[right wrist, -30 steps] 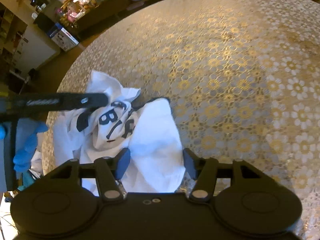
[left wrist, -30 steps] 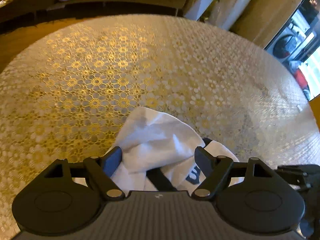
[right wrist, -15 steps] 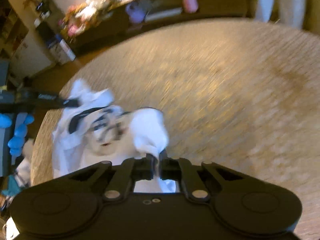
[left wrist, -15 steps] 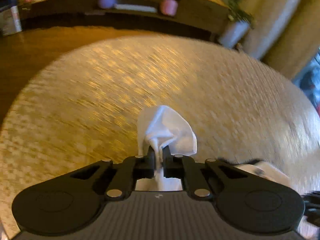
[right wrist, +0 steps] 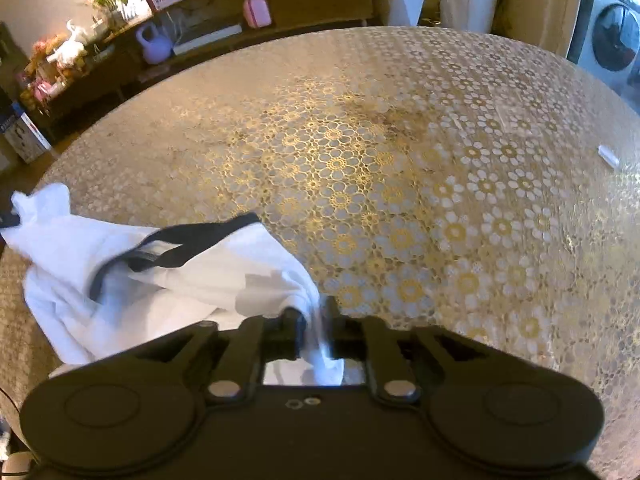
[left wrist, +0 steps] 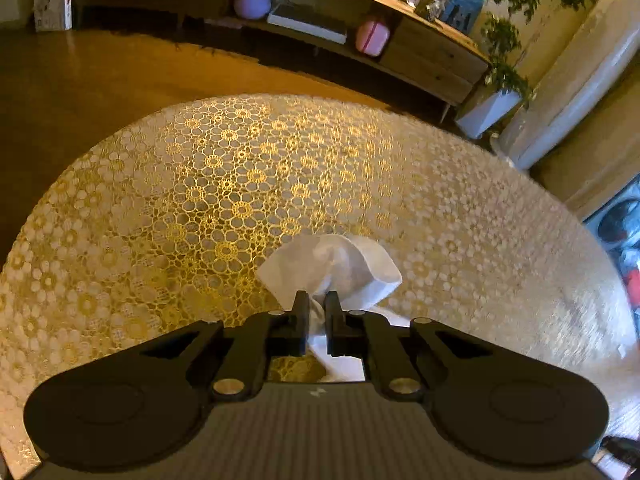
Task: Fold clothes
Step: 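Spread the T-shirt onto the table with both grippers, then open both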
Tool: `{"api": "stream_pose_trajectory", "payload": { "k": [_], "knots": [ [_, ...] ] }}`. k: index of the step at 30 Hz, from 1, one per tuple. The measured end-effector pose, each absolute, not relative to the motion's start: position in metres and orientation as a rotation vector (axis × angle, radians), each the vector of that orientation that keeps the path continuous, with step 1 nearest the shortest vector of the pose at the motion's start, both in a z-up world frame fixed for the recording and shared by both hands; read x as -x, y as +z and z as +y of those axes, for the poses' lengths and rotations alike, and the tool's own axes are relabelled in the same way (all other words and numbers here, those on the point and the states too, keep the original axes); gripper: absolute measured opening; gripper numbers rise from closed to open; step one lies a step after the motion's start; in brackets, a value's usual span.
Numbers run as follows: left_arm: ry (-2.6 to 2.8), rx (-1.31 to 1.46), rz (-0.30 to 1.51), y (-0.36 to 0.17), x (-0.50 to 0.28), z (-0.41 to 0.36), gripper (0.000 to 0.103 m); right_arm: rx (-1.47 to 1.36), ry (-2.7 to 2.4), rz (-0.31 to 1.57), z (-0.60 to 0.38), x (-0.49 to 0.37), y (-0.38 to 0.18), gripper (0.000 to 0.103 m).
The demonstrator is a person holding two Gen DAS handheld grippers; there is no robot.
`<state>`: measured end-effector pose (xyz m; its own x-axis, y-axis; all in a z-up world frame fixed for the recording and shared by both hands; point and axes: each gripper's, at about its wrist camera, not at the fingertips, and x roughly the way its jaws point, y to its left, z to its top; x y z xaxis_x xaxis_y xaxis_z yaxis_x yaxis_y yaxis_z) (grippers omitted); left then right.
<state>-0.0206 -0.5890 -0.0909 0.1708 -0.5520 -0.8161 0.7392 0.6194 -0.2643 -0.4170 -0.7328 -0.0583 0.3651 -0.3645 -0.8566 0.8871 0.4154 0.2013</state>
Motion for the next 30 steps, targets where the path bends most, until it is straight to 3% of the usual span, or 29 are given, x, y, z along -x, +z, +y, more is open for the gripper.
{"api": "stream_pose_trajectory", "payload": {
  "k": [2, 3, 6, 7, 13, 19, 30],
  "knots": [
    [-0.958, -0.270, 1.029, -0.090, 0.027, -0.591, 0.019, -0.750, -0.883, 0.816, -0.730, 0.422, -0.057, 0.103],
    [-0.974, -0.299, 1.017, -0.089, 0.031, -0.592, 0.030, -0.745, -0.869, 0.815, -0.729, 0.424, -0.055, 0.103],
    [-1.084, -0.377, 0.953, -0.082, 0.047, -0.591, 0.076, -0.724, -0.852, 0.801, -0.727, 0.426, -0.050, 0.103],
    [-1.152, -0.406, 0.918, -0.077, 0.055, -0.591, 0.079, -0.722, -0.845, 0.794, -0.727, 0.427, -0.047, 0.103],
    [-1.517, -0.714, 0.710, -0.075, 0.119, -0.603, 0.079, -0.736, -0.786, 0.797, -0.736, 0.426, -0.043, 0.103],
    [-1.654, -1.041, 0.435, -0.104, 0.180, -0.613, 0.079, -0.735, -0.711, 0.831, -0.743, 0.421, -0.050, 0.103],
    [-1.694, -1.238, 0.369, -0.151, 0.191, -0.635, 0.079, -0.765, -0.644, 0.872, -0.771, 0.402, -0.078, 0.103]
  ]
}}
